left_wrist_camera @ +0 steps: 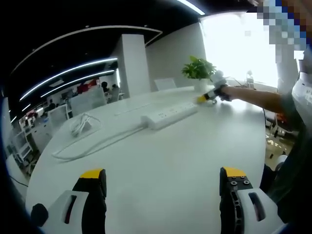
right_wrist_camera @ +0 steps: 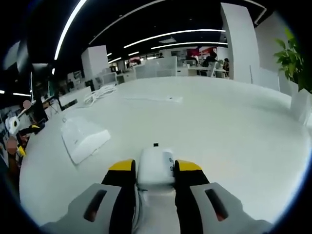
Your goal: Straighten the power strip on the desk, plug the charger into it
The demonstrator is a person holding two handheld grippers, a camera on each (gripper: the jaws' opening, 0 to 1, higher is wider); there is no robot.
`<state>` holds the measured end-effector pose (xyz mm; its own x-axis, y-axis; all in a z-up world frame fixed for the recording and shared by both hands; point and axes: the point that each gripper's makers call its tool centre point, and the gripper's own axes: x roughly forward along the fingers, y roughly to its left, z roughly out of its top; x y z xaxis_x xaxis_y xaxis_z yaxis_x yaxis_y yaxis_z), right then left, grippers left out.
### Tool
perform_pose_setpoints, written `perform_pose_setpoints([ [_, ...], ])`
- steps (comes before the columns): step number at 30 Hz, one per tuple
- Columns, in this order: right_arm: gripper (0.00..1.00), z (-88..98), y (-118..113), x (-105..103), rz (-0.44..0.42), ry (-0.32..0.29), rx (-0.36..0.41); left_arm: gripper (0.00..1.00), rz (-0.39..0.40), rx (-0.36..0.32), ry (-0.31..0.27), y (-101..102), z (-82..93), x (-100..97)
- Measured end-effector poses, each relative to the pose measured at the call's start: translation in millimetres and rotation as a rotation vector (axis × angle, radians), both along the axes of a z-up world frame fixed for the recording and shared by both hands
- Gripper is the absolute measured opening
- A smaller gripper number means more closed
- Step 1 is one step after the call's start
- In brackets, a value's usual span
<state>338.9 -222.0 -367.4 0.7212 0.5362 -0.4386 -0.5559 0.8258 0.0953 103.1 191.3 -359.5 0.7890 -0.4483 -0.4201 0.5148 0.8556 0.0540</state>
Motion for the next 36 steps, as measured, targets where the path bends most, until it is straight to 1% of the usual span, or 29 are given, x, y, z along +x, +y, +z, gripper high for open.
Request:
perform_pose_setpoints([
  [3, 0.28, 0.7, 2.3, -3.5, 0.005, 0.034, 0.069, 1.00, 0.003, -0.002, 0.002, 1.3, -1.5, -1.4],
  [5, 0.28, 0.1, 5.5, -6.5, -0.019, 0.070, 0.106, 1.00, 0.006, -0.003, 0.003, 2.5, -2.3, -1.6],
  [7, 0.28, 0.8, 0.9, -5.7, -0.028, 0.073, 0.101, 1.00, 0.009, -0.010, 0.009, 3.0, -4.6, -0.6],
  [9, 0.28, 2.4, 1.1, -8.3, -0.022, 0.072, 0.077, 1.00, 0.002, -0.006, 0.008, 0.7, -4.2, -1.5],
  [11, 0.28, 6.8, 5.9, -11.0, -0.008, 0.067, 0.062, 1.00, -0.006, -0.014, -0.001, -1.5, -0.4, -2.3],
  [14, 0.28, 12.8, 7.6, -13.3, 0.034, 0.045, -0.002, 1.00, -0.007, -0.013, -0.008, -1.2, 1.9, -2.5],
  [15, 0.28, 14.7, 10.0, -14.8, 0.044, 0.038, -0.021, 1.00, -0.007, -0.015, -0.011, -0.7, 2.5, -2.4],
  [16, 0.28, 13.5, 17.2, -18.6, 0.048, 0.034, -0.046, 1.00, -0.007, -0.021, -0.012, -0.7, 2.8, -2.2],
  [17, 0.28, 13.4, 18.4, -19.5, 0.056, 0.030, -0.070, 1.00, -0.006, -0.022, -0.013, -0.8, 2.9, -2.0],
  [18, 0.28, 17.7, 10.4, -15.4, 0.070, 0.022, -0.090, 1.00, -0.007, -0.023, -0.015, -1.3, 3.0, -2.1],
  [19, 0.28, 19.8, 10.8, -15.2, 0.075, 0.028, -0.090, 1.00, -0.011, -0.026, -0.017, -2.6, 3.7, -2.6],
  [20, 0.28, 20.5, 16.2, -17.8, 0.088, 0.032, -0.096, 1.00, -0.014, -0.031, -0.019, -3.8, 4.5, -3.1],
  [21, 0.28, 22.0, 20.8, -20.2, 0.103, 0.031, -0.106, 1.00, -0.017, -0.032, -0.020, -4.4, 5.0, -3.8],
  [23, 0.28, 26.4, 22.5, -20.6, 0.133, 0.028, -0.134, 1.00, -0.019, -0.029, -0.022, -4.5, 5.4, -5.0],
  [28, 0.28, 26.0, 42.7, -28.0, 0.184, 0.019, -0.191, 1.00, -0.017, -0.029, -0.020, -3.6, 3.5, -6.0],
  [36, 0.28, 30.0, 51.4, -25.7, 0.211, 0.003, -0.223, 1.00, -0.014, -0.034, -0.021, -3.3, 3.5, -7.2],
])
